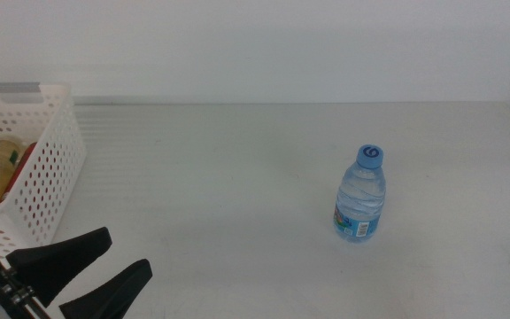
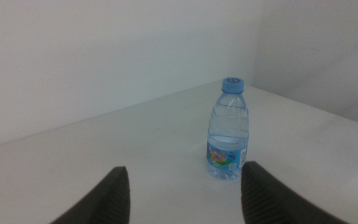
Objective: Use arms to grab the bottles and put them into the dustbin to the left of the table.
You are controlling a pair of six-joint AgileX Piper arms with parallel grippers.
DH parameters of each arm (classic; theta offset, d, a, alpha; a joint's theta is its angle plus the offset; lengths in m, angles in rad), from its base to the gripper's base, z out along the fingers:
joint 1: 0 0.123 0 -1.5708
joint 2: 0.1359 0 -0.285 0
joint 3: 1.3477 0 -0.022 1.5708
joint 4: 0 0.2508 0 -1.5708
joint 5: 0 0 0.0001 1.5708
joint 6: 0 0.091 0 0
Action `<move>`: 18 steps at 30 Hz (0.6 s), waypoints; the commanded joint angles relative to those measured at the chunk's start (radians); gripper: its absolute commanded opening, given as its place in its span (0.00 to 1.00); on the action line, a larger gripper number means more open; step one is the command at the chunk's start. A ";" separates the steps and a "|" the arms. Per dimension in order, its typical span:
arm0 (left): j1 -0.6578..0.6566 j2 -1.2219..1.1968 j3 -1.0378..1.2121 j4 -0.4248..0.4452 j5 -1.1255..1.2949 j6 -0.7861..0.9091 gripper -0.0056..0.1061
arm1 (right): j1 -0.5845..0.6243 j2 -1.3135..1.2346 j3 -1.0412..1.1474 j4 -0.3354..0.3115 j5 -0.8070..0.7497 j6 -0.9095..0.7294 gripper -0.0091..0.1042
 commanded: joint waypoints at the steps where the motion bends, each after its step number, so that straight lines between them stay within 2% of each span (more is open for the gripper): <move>1: -0.001 0.005 -0.028 0.000 -0.083 -0.015 0.54 | -0.005 -0.027 -0.013 -0.009 -0.083 -0.005 0.68; 11: -0.002 0.005 -0.028 -0.001 -0.083 -0.015 0.54 | -0.005 0.388 -0.241 -0.007 -0.093 0.092 0.68; 16: -0.002 0.005 -0.028 -0.001 -0.083 -0.015 0.54 | -0.003 0.609 -0.264 -0.012 -0.219 0.154 0.68; 18: -0.002 0.005 -0.028 -0.001 -0.083 -0.015 0.54 | -0.003 0.690 -0.264 -0.037 -0.280 0.220 0.68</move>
